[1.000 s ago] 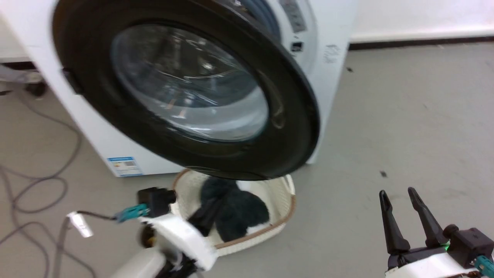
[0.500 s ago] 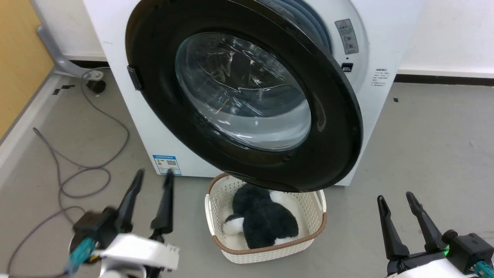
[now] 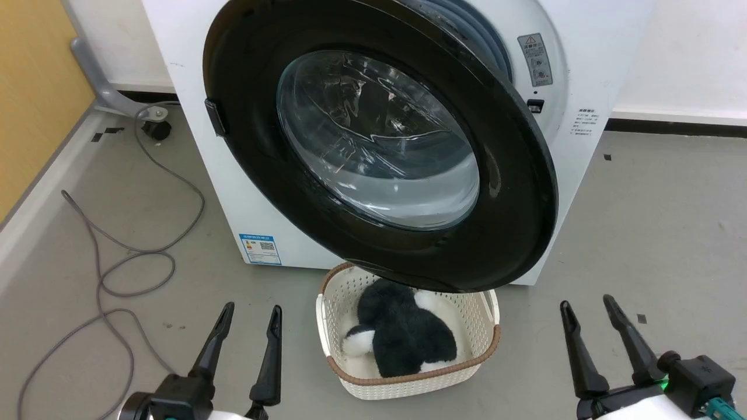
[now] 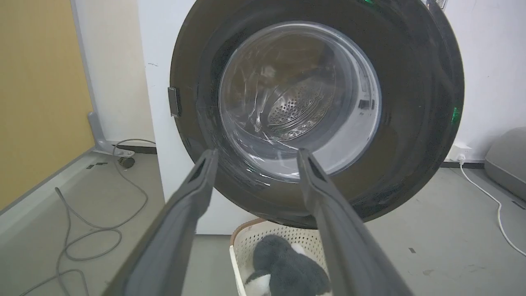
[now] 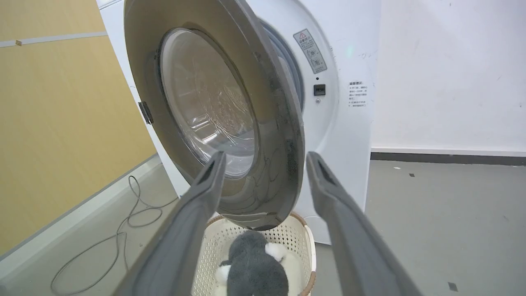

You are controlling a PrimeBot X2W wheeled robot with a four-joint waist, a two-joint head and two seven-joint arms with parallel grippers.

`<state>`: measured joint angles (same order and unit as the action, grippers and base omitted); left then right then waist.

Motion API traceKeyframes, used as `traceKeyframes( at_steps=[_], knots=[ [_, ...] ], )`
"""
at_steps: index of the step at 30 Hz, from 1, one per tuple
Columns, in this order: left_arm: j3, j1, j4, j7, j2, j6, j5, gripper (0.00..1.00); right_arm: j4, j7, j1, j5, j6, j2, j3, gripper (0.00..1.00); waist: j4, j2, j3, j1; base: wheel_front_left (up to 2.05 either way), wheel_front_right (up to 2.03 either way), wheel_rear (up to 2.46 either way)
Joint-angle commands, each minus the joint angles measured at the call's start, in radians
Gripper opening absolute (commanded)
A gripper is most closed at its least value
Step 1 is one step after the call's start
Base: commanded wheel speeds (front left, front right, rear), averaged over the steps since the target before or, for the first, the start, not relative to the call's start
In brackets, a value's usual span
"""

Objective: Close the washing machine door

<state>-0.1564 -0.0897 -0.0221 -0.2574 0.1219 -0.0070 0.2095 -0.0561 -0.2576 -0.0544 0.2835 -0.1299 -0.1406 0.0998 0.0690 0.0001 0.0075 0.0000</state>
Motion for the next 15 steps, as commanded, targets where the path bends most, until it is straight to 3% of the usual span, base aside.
traceKeyframes(
  at_steps=[1,2,3,4,10,15],
  knots=[
    [0.006,-0.014,0.001,-0.004,-0.006,-0.008,-0.013,1.0,-0.002,-0.004,-0.017,0.015,-0.001,-0.001,0.008,1.0,0.0,-0.0001,-0.001,0.0,0.0,0.0,0.0],
    [0.008,-0.016,0.003,-0.004,-0.009,-0.012,-0.023,1.0,-0.003,-0.004,-0.017,0.023,-0.001,-0.001,0.014,0.87,0.001,-0.0001,-0.001,0.0,0.0,0.0,0.0],
    [0.008,-0.018,0.004,-0.004,-0.012,-0.016,-0.034,1.0,-0.004,-0.004,-0.016,0.027,-0.001,-0.003,0.016,0.27,0.002,-0.0001,0.0,0.0,0.0,0.0,0.0],
    [0.008,-0.018,0.006,-0.004,-0.014,-0.02,-0.044,1.0,-0.001,-0.004,-0.015,0.034,-0.001,-0.004,0.021,0.0,0.003,-0.0001,0.001,0.0,0.0,0.0,0.0],
    [-0.001,-0.002,0.008,-0.004,-0.032,-0.04,-0.085,1.0,0.019,-0.004,0.01,0.068,-0.001,-0.053,0.082,0.0,0.028,-0.0001,0.035,0.0,0.0,0.0,0.0],
    [-0.01,0.024,0.002,-0.004,-0.046,-0.047,-0.106,1.0,0.019,-0.004,0.09,0.104,-0.001,-0.139,0.18,0.0,0.057,-0.0001,0.094,0.0,0.0,0.0,0.0]
  ],
)
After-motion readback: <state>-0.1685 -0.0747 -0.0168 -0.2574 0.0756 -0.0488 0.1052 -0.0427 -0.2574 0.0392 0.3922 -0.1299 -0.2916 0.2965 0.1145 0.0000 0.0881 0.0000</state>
